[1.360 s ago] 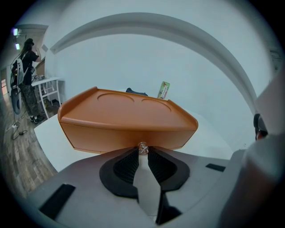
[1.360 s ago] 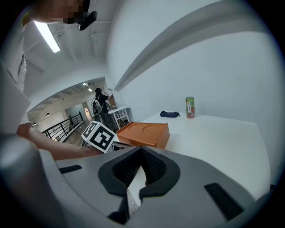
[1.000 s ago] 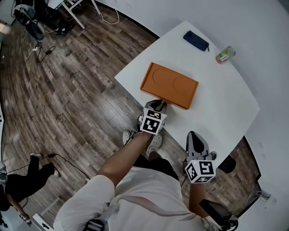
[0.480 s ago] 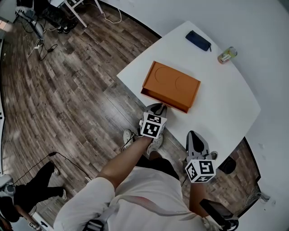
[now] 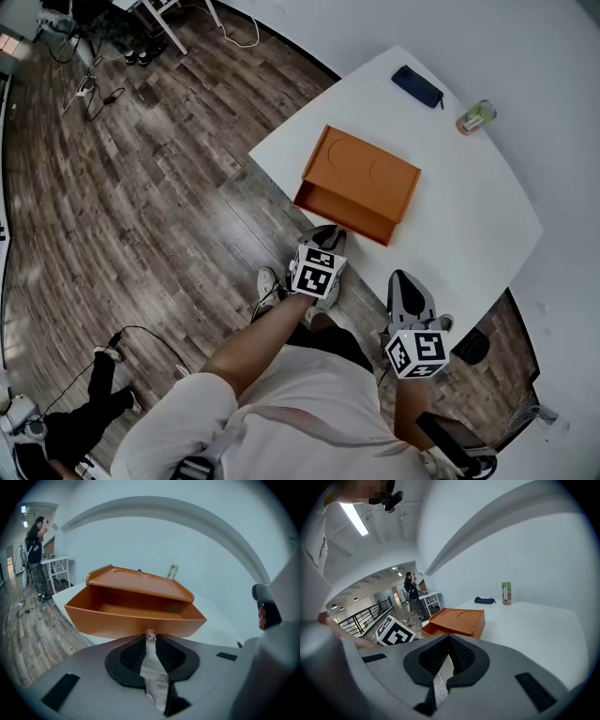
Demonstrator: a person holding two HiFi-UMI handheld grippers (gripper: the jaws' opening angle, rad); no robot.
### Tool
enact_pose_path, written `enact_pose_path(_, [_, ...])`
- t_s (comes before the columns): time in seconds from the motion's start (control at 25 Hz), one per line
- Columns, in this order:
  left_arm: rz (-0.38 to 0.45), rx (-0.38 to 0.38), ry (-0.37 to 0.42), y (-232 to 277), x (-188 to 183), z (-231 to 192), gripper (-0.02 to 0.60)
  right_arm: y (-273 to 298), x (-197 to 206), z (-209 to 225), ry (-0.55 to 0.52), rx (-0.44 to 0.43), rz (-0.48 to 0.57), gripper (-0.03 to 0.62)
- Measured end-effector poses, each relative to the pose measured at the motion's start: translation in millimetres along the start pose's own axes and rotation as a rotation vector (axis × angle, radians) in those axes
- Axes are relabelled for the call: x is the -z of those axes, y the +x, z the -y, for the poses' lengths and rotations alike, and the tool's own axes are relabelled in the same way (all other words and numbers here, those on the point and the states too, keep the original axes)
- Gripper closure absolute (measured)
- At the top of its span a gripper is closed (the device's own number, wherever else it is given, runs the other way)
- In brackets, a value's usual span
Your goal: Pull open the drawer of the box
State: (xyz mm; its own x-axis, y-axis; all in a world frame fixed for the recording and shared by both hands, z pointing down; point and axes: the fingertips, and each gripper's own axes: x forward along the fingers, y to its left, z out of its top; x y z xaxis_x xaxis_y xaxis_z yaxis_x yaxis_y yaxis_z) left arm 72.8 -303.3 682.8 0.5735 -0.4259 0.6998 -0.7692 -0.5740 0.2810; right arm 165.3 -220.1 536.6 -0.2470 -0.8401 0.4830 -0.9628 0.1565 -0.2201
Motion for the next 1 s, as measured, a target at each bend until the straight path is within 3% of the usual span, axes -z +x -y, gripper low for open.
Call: enact_pose_path(1.0, [-0.019, -0.023, -0.020, -23.6, 36.3, 9.1, 0.506, -14.0, 1.1, -5.7, -0.011, -0.016, 0.017, 0.591])
